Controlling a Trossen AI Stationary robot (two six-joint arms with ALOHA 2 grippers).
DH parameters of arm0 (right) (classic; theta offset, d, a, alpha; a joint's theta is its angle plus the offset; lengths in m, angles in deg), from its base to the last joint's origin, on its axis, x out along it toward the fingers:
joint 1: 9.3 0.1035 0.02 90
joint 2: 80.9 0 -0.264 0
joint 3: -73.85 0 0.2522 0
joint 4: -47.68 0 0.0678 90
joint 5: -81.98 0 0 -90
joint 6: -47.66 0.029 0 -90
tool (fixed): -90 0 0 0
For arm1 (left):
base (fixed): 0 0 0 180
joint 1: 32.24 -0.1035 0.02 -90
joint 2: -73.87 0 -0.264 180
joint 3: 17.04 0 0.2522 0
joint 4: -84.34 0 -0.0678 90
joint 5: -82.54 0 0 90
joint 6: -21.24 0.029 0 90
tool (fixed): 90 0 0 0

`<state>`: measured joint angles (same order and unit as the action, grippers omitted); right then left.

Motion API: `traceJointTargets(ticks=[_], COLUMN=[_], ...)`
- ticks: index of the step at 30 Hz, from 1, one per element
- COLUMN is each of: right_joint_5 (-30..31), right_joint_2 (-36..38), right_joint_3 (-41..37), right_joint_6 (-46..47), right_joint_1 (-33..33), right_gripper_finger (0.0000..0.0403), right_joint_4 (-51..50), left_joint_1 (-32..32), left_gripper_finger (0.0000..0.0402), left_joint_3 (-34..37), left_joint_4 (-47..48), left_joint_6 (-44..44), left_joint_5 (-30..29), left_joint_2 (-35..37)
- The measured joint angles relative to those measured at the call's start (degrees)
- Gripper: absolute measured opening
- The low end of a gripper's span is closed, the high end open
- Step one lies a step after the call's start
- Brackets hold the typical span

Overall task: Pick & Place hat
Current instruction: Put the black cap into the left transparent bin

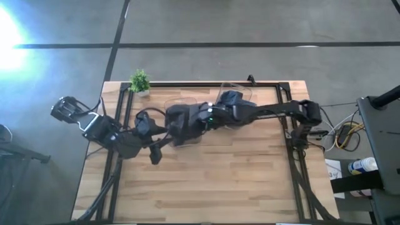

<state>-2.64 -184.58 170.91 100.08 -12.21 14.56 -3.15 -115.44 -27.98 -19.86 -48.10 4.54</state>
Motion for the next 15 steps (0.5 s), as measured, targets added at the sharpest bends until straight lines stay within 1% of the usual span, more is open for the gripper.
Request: traceJointTargets(ticks=[6,10,12,15], right_joint_5=[-1.8,-6.0,-7.0,-7.2], right_joint_2=[-8.6,-14.4,-16.4,-17.7], right_joint_3=[10.7,15.8,17.5,19.7], right_joint_6=[-2.0,-3.0,-3.8,-4.6], right_joint_1=[-1.8,-2.5,-2.5,-1.7], right_gripper_finger=[0.0013,0.0014,0.0020,0.0043], right_joint_4=[-8.8,-14.2,-14.9,-15.1], left_joint_1=[-0.4,-0.4,-0.4,-0.3], left_gripper_finger=[0.0176,0.0176,0.0176,0.0176], left_joint_3=[2.0,3.5,4.4,5.7], left_joint_4=[-1.5,-1.7,-1.7,-1.6], left_joint_6=[-1.4,-3.4,-4.5,-6.0], left_joint_5=[0.0,0.1,0.1,0.9], left_joint_2=[1.7,2.7,3.2,3.4])
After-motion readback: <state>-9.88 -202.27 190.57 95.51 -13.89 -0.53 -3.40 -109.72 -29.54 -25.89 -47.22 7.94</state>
